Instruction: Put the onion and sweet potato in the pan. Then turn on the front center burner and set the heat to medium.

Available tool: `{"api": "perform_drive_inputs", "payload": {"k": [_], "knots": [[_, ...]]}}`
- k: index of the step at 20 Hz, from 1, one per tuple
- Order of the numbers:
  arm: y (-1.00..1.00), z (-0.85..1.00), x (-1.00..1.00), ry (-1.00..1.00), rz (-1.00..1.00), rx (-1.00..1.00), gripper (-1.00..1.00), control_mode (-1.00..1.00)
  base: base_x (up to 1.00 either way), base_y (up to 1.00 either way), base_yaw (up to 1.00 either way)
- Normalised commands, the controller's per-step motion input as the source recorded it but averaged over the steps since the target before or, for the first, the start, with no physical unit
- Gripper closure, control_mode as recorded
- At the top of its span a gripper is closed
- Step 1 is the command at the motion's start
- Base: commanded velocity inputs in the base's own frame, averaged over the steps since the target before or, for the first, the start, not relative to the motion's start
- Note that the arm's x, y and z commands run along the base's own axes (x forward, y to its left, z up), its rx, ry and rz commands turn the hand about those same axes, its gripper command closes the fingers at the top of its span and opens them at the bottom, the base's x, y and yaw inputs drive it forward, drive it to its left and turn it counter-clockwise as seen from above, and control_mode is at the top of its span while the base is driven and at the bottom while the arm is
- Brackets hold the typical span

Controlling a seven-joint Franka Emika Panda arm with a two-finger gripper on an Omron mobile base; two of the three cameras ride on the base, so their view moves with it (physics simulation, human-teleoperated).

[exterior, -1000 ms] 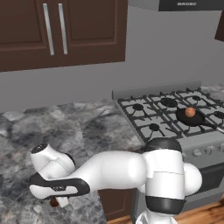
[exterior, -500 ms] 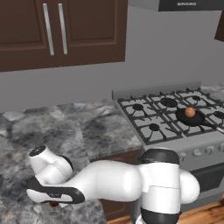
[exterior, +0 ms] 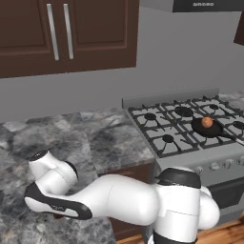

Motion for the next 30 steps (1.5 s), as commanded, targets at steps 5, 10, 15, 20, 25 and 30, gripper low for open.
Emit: {"api": "perform_drive_inputs", "payload": {"k": [5,10,15,20,25,30], "knots": [[-0.28,0.78,0.00,0.00,-0.08,0.11,1.00,-1.00,0.00,0.00,0.00],[-0.69,0.48,0.00,-0.02,-0.22,0.16,1.00,-1.00,0.00,0.00,0.00],[-0.99,0.06,0.00,0.00,-0.33,0.16,1.00,-1.00,0.00,0.00,0.00],[-1.00,0.00,0.03,0.00,-0.40,0.11,1.00,-1.00,0.00,0.00,0.00],[-0.83,0.00,0.49,0.00,-0.46,0.00,1.00,-1.00,0.00,0.00,0.00],[-0.72,0.00,0.53,0.00,-0.45,0.00,1.00,-1.00,0.00,0.00,0.00]]}}
